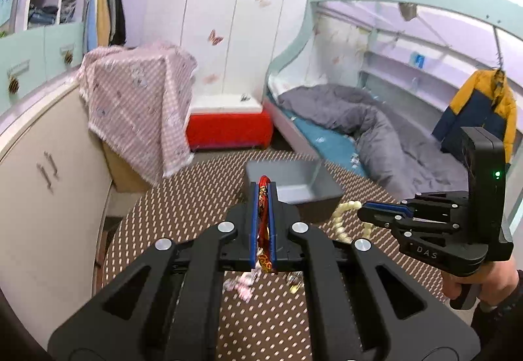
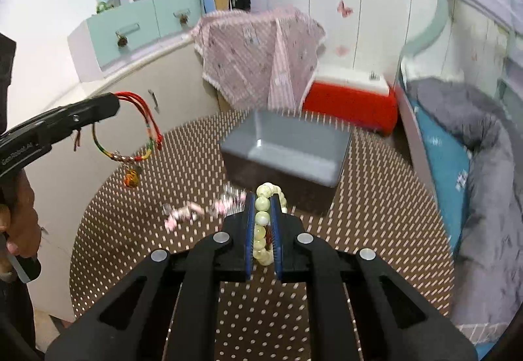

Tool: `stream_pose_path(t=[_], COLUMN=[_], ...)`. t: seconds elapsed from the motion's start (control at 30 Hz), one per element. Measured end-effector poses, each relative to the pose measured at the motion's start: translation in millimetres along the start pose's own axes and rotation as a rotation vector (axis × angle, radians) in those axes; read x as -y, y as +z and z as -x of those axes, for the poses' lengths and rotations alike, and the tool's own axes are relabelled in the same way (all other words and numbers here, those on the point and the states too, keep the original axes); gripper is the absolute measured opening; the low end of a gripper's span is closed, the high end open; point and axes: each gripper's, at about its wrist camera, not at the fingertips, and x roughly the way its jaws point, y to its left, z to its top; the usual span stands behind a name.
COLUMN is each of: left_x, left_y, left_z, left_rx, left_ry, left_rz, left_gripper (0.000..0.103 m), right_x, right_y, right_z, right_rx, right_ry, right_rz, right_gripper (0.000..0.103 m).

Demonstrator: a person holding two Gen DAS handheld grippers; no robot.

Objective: Organize jewelry
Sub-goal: 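Lower both bracelets into the gray metal box and open both grippers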

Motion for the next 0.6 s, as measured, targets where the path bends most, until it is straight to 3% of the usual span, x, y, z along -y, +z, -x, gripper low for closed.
stream_pose_path(t=[0.17, 0.27, 0.43, 0.6], left_x=[12, 18, 21, 22], left_y=[36, 55, 71, 69], left_z=[-6, -21, -69, -114], left_rx=[0.055, 0.064, 0.008, -0.083], left_ry=[-0.009, -0.016, -0.013, -0.001], left_rz=[-0.031, -0.038, -0.044, -0.046], left_gripper=[0.005, 0.005, 0.005, 0.009], right_x=[6, 14, 40, 62], right_y=[44, 67, 94, 95], right_z=[27, 27, -4, -37], right_rx=[0.116, 0.143, 0.110, 0.043], right_ry=[-0.026, -0.028, -0.003, 0.007], right_rz=[0.037, 0.041, -0.010, -0.078], right_gripper=[0.008, 0.008, 0.008, 0.010])
